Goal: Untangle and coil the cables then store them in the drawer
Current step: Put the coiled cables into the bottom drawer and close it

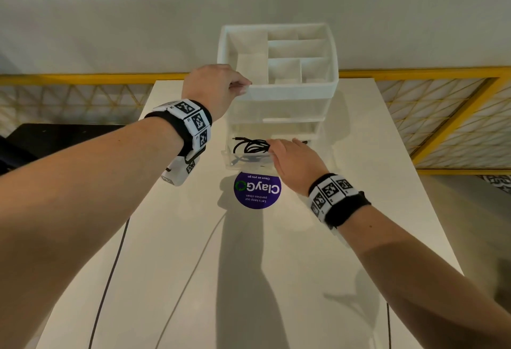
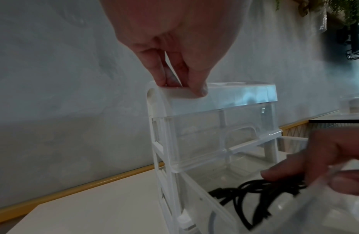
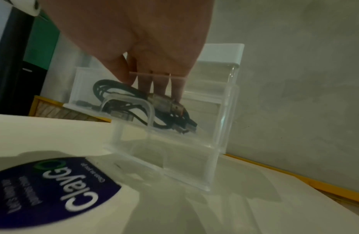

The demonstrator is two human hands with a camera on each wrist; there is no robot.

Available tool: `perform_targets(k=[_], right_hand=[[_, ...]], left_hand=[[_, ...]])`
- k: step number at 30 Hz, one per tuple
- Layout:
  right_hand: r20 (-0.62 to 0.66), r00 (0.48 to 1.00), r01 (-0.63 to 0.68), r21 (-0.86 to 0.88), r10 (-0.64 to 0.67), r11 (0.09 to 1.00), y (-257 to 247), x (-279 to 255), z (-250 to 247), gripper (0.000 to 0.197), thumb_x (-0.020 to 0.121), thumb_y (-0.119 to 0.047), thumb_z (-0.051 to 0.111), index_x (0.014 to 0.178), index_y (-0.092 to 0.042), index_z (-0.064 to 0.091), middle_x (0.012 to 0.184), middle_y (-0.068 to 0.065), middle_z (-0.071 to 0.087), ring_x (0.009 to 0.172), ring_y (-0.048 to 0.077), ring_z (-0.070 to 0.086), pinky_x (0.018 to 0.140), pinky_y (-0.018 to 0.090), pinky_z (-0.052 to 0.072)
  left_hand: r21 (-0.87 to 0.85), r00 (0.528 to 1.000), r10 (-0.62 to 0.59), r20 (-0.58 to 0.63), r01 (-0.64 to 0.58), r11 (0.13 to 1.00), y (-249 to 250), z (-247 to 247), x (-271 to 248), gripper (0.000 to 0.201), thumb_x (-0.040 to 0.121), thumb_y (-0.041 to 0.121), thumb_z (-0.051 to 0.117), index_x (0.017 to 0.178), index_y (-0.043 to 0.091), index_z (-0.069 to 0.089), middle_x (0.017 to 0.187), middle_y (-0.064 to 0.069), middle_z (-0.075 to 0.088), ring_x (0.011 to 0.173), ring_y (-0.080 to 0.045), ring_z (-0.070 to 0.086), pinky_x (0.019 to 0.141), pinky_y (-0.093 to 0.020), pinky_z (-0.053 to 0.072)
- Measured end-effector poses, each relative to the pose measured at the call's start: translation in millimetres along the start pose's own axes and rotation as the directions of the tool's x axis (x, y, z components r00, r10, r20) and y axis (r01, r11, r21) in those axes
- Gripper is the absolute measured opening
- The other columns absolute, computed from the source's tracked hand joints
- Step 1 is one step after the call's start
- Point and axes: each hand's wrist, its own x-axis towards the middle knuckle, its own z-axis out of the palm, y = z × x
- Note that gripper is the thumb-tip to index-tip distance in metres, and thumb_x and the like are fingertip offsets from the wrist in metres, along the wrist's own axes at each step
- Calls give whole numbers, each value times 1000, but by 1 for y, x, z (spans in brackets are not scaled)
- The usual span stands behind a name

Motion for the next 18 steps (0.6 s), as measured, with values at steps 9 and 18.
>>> perform_targets(k=[9, 18], right_hand=[[-339, 937, -152, -189, 80, 970, 2, 26, -7, 18, 86, -29, 63, 99, -21, 71, 94, 6, 62, 88, 30, 53, 75, 41, 42], [-454, 735, -410, 295, 504, 863, 29, 3, -6, 32, 64, -4, 59, 94, -6, 50, 102, 14, 51, 95, 32, 44, 87, 41, 41]], left_hand=[[32, 997, 55, 50, -57, 998, -1, -1, -5, 29, 96, 27, 48, 121, 28, 64, 114, -2, 64, 108, -26, 54, 83, -37, 46], [-159, 989, -135, -55, 125, 979, -6, 32, -60, 97, 78, 48, 68, 149, 8, 15, 148, -18, 24, 135, -31, 23, 113, -38, 24]])
